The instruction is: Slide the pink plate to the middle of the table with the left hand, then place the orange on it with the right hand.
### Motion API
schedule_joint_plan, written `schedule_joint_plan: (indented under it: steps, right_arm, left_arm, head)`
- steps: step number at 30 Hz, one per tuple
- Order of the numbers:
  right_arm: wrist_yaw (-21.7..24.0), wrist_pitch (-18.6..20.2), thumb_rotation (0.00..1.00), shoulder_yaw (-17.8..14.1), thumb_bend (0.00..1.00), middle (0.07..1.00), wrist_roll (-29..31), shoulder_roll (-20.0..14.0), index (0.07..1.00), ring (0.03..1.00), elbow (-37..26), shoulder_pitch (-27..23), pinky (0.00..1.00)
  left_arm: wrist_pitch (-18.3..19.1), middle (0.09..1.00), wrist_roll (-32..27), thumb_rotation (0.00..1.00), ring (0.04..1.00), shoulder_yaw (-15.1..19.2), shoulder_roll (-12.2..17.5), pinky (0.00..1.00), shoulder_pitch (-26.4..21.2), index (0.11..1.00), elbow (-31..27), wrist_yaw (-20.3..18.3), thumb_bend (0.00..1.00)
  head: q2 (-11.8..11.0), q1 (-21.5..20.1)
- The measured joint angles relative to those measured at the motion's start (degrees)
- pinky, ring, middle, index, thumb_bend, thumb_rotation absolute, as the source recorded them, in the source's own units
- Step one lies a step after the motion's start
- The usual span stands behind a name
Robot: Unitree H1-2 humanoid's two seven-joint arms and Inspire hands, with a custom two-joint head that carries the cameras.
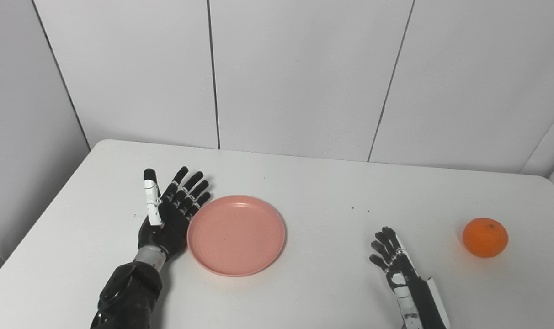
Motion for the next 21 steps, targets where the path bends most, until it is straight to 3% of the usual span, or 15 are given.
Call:
schedule_joint_plan:
  steps: [21]
  right_arm:
    - [-1.3,0.5,0.96,1.6,0.85,0.948,-0.6,0.7,0.956,0.928,-0.4,0.4,0.88]
  left_arm:
    - [2.4,0.828,1.0,0.94,0.846,-3.2,-3.9,0.87,0.0,0.864,-1.9,1.7,0.83]
  head:
    - [1.1,-2.3]
